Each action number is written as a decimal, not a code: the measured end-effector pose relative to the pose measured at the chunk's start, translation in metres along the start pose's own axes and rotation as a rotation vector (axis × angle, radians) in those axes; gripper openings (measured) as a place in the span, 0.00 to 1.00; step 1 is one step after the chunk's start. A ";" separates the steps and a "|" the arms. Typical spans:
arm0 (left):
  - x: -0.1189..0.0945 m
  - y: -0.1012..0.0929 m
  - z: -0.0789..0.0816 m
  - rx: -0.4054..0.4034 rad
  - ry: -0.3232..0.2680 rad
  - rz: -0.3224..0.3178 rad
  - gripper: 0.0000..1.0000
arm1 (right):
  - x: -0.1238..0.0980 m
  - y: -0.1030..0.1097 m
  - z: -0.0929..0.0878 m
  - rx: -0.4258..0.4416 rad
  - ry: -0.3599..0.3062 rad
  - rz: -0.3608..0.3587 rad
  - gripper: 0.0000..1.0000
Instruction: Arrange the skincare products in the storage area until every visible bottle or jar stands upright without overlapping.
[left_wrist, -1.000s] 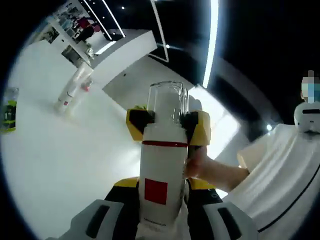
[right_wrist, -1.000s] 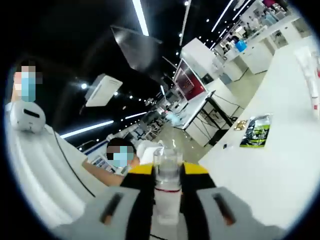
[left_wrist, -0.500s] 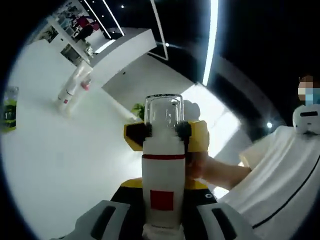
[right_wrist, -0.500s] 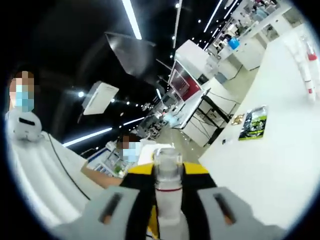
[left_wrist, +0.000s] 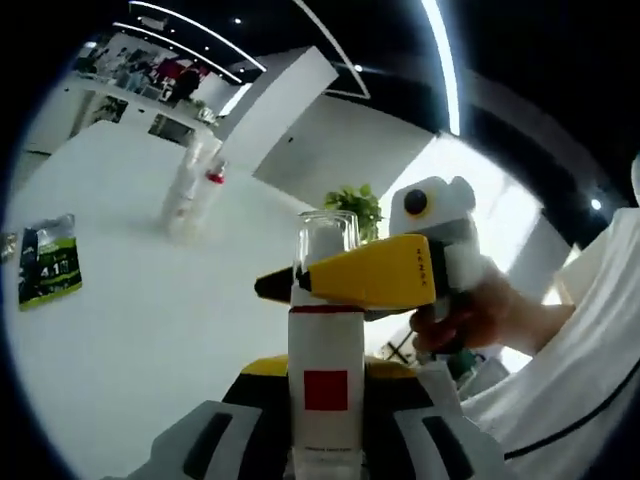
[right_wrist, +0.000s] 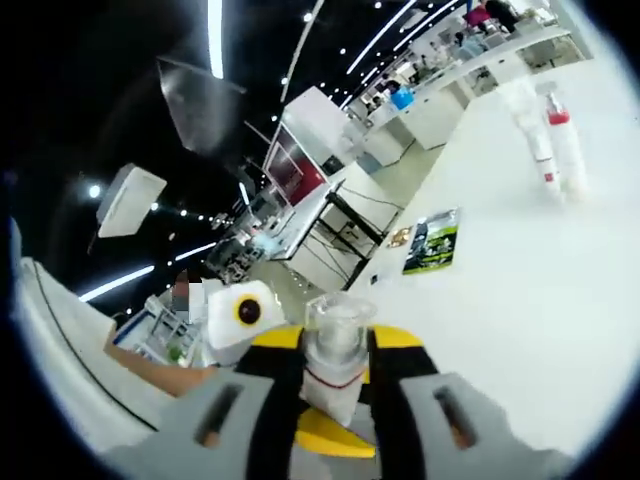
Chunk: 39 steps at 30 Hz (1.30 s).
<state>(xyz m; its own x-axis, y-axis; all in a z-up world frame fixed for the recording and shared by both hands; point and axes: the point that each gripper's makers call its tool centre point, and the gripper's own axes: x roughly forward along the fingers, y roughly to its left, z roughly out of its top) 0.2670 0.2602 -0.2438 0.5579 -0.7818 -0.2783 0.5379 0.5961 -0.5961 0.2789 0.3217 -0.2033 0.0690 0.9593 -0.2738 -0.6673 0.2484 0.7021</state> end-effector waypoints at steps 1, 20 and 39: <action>0.000 0.000 0.000 -0.003 0.003 -0.008 0.26 | 0.000 0.002 0.000 -0.018 0.005 0.017 0.25; -0.017 -0.052 0.019 -0.130 -0.085 -0.398 0.28 | -0.021 0.048 0.005 -0.126 0.114 0.392 0.24; -0.019 0.048 0.010 0.038 -0.052 0.256 0.27 | 0.018 -0.004 -0.003 -0.162 0.057 -0.193 0.30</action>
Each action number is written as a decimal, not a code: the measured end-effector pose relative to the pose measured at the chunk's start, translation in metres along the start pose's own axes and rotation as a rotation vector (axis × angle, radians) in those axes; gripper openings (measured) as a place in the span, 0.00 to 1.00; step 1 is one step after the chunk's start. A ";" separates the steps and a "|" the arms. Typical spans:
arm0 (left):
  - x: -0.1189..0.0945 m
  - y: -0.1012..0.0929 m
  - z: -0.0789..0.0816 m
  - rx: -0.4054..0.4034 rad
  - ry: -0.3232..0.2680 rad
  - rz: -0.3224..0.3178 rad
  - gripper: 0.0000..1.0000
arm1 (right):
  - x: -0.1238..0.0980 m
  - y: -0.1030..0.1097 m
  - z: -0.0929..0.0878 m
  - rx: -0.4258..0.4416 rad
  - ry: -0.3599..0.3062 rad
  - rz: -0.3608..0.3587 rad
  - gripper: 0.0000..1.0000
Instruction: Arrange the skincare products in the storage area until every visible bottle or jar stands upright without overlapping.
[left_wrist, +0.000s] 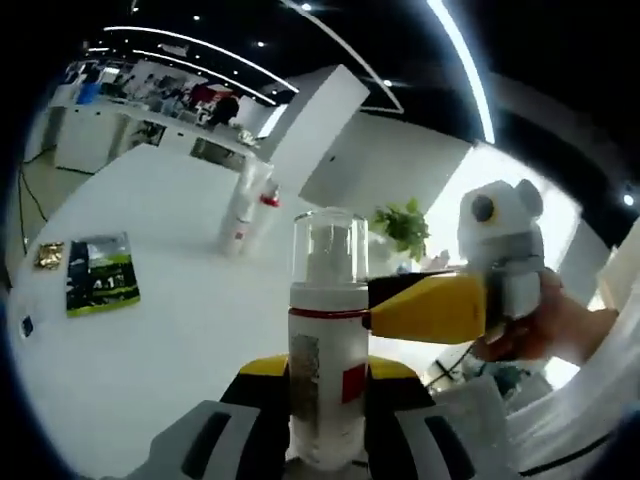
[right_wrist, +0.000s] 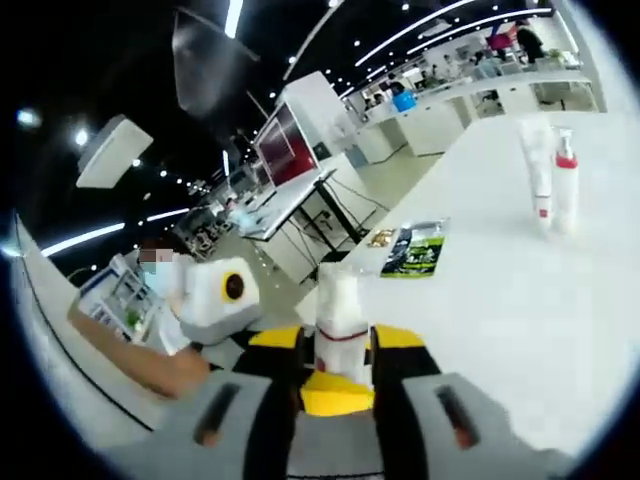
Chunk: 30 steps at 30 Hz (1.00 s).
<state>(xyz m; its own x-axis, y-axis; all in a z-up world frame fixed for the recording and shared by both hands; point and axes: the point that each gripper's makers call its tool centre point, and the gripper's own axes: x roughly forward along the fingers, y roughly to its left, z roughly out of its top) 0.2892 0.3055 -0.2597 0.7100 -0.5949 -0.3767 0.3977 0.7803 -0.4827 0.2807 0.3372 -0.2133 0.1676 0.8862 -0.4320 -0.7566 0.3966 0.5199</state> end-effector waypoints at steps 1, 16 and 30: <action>0.001 0.002 0.000 0.018 0.002 0.019 0.27 | 0.001 -0.002 -0.001 0.000 0.003 -0.016 0.31; 0.005 0.002 -0.017 0.284 0.101 0.110 0.28 | -0.007 -0.015 -0.014 0.072 -0.039 -0.074 0.22; 0.002 0.005 -0.004 0.311 0.054 0.132 0.41 | -0.020 -0.012 0.001 -0.038 -0.090 -0.045 0.22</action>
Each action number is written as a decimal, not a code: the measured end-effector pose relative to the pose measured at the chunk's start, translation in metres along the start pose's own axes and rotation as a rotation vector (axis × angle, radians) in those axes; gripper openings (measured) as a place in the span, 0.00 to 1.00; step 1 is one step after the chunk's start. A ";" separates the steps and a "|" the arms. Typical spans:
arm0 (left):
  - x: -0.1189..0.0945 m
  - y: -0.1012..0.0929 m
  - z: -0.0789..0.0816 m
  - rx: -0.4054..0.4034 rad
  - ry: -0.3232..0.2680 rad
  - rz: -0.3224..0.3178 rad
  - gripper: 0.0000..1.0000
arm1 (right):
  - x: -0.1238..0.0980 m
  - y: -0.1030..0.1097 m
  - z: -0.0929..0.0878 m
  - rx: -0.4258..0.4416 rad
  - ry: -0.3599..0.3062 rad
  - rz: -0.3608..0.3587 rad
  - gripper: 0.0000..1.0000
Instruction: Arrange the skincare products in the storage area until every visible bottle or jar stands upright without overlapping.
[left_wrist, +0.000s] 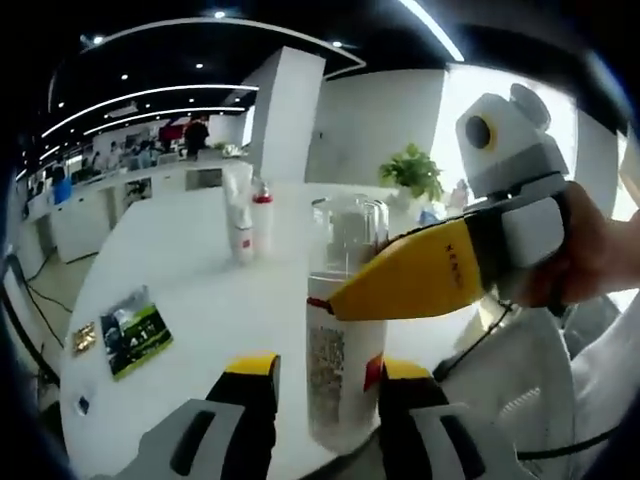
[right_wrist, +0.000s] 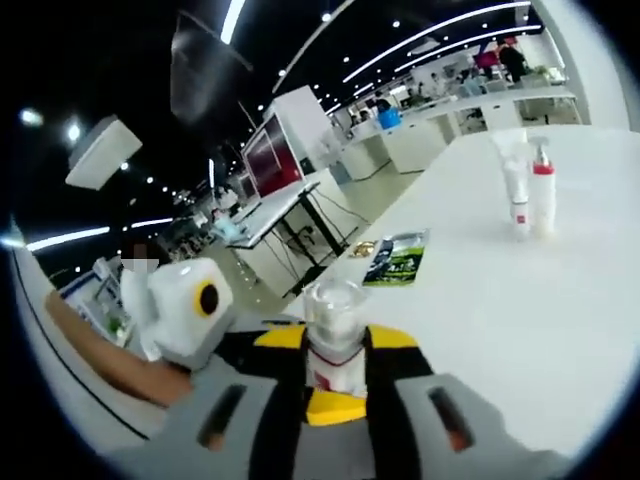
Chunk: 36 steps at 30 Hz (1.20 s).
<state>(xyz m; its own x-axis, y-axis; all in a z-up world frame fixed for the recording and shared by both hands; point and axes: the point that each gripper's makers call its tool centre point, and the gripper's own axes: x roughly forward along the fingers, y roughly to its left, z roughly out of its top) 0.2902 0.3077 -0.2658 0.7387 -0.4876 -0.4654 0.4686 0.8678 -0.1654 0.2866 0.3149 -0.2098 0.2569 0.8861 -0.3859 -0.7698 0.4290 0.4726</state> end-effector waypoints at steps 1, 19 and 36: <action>-0.001 0.001 0.001 -0.014 0.001 -0.003 0.41 | -0.001 -0.001 0.002 -0.004 -0.006 -0.003 0.22; -0.030 0.081 -0.005 0.145 0.101 0.172 0.55 | -0.012 -0.049 0.033 0.009 -0.089 -0.058 0.22; -0.020 0.106 -0.050 0.269 0.284 0.189 0.58 | 0.022 -0.094 0.059 -0.019 -0.052 -0.102 0.22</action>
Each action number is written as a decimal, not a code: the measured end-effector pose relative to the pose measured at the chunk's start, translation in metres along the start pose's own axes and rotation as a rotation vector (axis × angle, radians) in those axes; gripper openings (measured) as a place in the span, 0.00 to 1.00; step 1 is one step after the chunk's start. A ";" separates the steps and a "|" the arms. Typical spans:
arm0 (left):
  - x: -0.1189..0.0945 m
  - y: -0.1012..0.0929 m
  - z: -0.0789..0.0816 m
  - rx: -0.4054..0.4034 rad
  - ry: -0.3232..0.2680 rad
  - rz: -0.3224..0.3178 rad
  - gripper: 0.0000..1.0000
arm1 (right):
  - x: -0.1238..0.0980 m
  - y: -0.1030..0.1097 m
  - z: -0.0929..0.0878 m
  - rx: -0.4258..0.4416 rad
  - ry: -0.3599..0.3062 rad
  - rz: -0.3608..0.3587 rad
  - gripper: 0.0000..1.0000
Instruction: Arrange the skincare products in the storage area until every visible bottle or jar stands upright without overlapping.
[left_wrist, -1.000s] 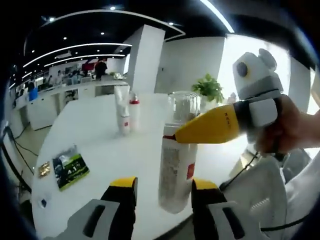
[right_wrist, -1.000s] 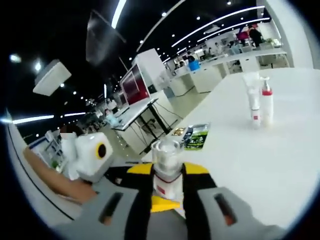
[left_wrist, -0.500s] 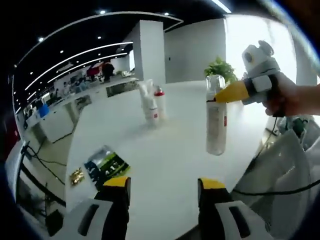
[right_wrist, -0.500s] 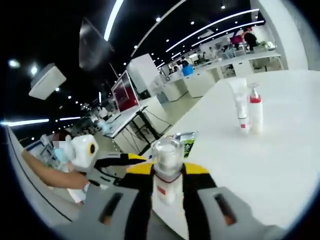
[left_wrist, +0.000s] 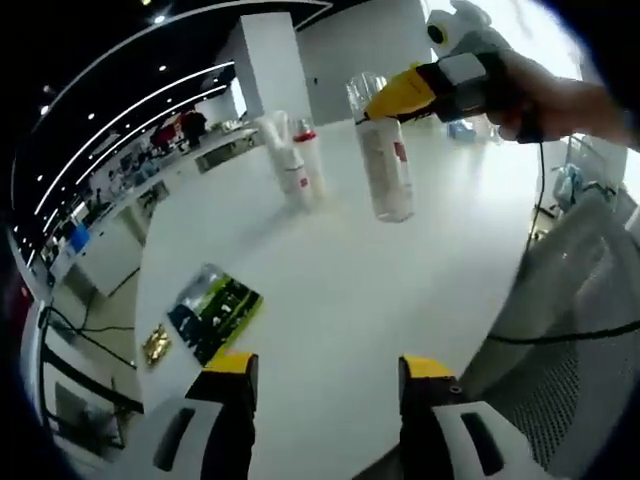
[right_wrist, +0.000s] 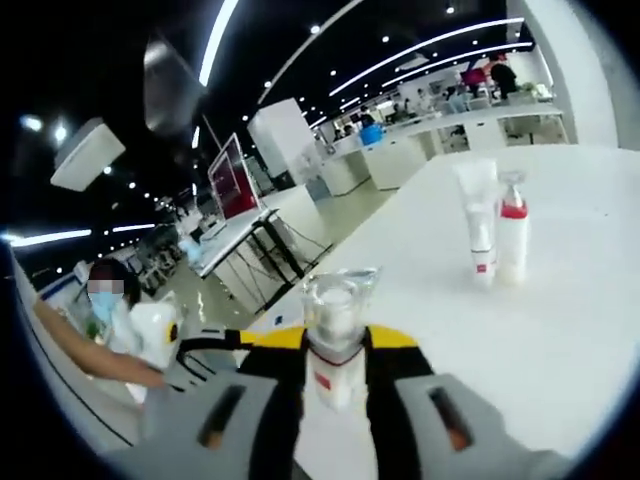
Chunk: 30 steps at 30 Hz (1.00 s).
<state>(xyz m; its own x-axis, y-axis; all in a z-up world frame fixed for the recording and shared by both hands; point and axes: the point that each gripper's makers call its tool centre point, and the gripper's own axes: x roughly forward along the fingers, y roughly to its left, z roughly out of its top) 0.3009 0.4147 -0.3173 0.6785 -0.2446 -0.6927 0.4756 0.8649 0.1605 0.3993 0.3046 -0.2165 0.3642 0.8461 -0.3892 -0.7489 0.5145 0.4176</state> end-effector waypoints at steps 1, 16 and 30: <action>-0.001 0.001 0.000 0.002 -0.006 0.006 0.57 | 0.000 -0.003 0.001 -0.002 -0.001 -0.006 0.22; 0.002 -0.006 0.004 0.019 -0.031 -0.026 0.48 | 0.030 -0.092 0.014 -0.136 0.062 -0.131 0.22; 0.001 -0.010 0.003 0.003 -0.029 -0.051 0.37 | 0.045 -0.154 0.033 -0.293 -0.018 -0.222 0.22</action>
<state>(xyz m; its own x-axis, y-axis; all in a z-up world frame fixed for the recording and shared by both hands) 0.2987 0.4046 -0.3173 0.6689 -0.3008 -0.6797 0.5118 0.8495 0.1277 0.5495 0.2681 -0.2711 0.5434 0.7219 -0.4284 -0.7764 0.6263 0.0706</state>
